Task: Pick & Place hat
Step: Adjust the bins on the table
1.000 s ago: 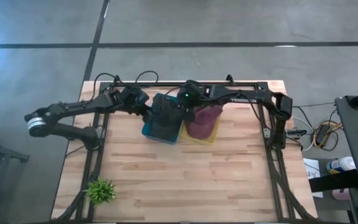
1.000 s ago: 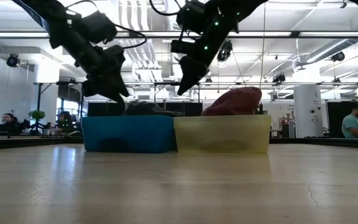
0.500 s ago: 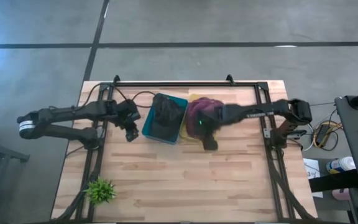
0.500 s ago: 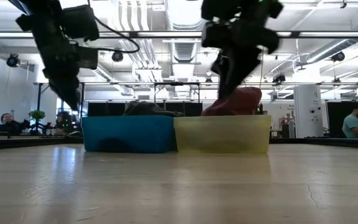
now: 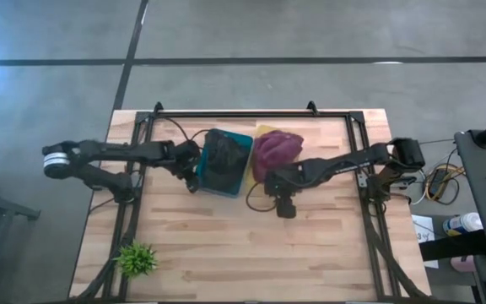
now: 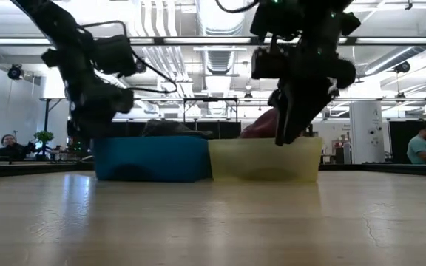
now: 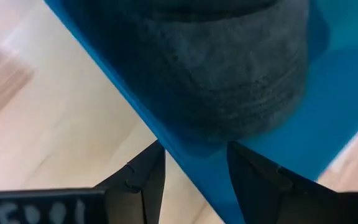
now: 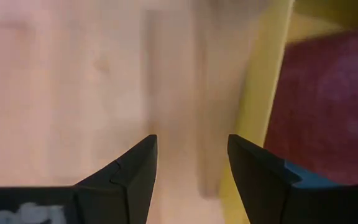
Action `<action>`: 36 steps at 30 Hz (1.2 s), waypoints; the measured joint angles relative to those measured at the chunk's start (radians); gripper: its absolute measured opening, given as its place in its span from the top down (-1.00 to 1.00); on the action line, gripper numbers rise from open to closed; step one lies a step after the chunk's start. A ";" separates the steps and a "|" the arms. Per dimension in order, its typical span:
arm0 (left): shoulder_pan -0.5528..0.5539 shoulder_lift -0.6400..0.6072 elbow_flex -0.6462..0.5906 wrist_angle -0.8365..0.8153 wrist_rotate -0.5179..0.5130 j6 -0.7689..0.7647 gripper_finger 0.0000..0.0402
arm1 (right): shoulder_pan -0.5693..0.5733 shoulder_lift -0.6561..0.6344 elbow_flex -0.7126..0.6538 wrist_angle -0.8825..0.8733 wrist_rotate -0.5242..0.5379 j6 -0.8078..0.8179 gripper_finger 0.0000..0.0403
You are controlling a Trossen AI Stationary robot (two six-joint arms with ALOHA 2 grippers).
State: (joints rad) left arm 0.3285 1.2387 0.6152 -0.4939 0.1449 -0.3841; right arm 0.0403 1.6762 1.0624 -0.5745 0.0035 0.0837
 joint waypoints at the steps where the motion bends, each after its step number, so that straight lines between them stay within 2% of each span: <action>1: -0.003 0.016 0.003 0.032 0.015 -0.004 0.19 | -0.009 -0.003 -0.007 -0.010 0.024 0.000 0.04; 8: -0.007 0.081 0.049 0.213 0.030 -0.007 0.19 | -0.068 -0.036 -0.031 -0.020 0.085 0.025 0.08; 11: -0.007 0.099 0.078 0.236 0.030 -0.002 0.19 | -0.086 -0.041 -0.038 -0.033 0.104 0.025 0.10; 15: -0.011 0.092 0.122 0.151 0.042 0.007 0.19 | -0.091 -0.078 -0.031 -0.112 0.105 0.024 0.12; 20: -0.032 0.025 0.152 0.002 0.039 0.024 0.19 | -0.047 -0.175 -0.029 -0.197 0.106 0.036 0.12; 26: -0.148 -0.066 0.117 -0.070 0.045 -0.045 0.19 | -0.030 -0.368 -0.103 -0.382 0.136 0.293 0.13; 31: -0.301 -0.044 0.054 0.074 0.047 -0.165 0.19 | -0.065 -0.489 -0.212 -0.494 0.185 0.527 0.13; 36: -0.368 0.071 0.003 0.423 0.009 -0.266 0.19 | -0.151 -0.481 -0.301 -0.453 0.263 0.565 0.13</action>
State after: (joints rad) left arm -0.0393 1.3101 0.6179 -0.0706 0.1541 -0.6500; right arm -0.1106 1.1949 0.7617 -1.0278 0.2669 0.6483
